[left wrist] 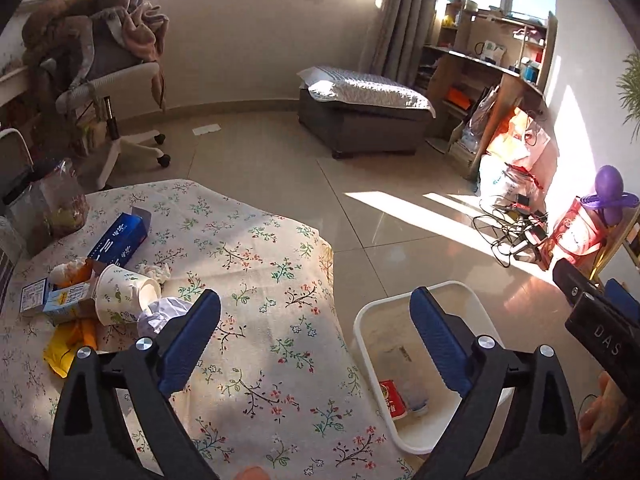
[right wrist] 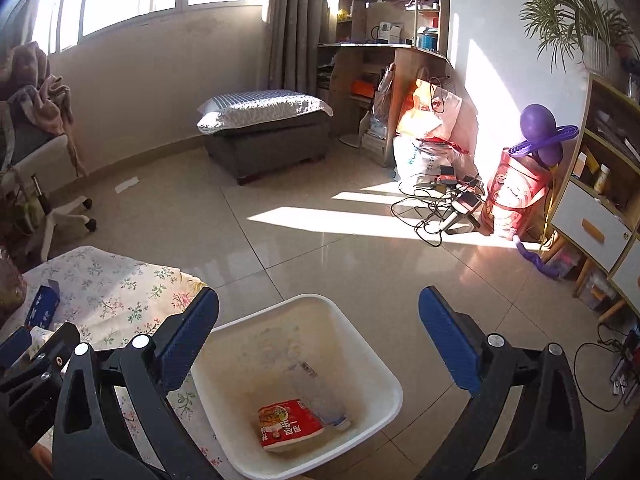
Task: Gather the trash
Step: 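Move both open tools back over the table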
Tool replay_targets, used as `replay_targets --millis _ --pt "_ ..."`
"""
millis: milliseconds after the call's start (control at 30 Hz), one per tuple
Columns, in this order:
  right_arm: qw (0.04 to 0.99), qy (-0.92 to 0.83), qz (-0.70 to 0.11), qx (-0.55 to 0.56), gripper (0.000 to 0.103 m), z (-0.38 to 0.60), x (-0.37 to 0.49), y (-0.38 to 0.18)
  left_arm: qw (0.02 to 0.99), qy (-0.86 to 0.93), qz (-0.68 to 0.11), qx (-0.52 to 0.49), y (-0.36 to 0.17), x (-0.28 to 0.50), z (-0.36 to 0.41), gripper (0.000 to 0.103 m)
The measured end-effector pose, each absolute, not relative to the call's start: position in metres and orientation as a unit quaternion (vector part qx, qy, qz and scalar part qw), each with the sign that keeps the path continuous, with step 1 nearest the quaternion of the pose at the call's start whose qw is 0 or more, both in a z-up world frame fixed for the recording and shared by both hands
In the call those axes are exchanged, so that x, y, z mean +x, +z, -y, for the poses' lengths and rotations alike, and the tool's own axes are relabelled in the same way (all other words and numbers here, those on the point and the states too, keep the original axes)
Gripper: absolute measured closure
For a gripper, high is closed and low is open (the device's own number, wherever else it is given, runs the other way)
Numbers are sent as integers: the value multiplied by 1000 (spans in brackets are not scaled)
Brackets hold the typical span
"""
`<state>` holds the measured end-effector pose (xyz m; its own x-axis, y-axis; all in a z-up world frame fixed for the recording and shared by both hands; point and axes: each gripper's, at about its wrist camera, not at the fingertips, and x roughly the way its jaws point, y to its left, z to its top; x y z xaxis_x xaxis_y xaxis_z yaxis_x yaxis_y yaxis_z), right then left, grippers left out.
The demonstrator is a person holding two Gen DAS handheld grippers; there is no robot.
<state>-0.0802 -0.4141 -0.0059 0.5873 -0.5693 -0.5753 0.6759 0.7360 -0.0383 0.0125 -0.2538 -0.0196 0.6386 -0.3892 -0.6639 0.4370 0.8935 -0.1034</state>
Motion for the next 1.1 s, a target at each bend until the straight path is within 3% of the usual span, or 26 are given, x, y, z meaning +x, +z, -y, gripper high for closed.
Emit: replay_targets --millis 667,1100 --pt "932 -239 -272 18 7 279 4 15 935 -87 -343 16 0 62 107 9" --pt "940 -168 -297 8 7 205 64 -4 910 36 -413 -19 -45 131 -11 8"
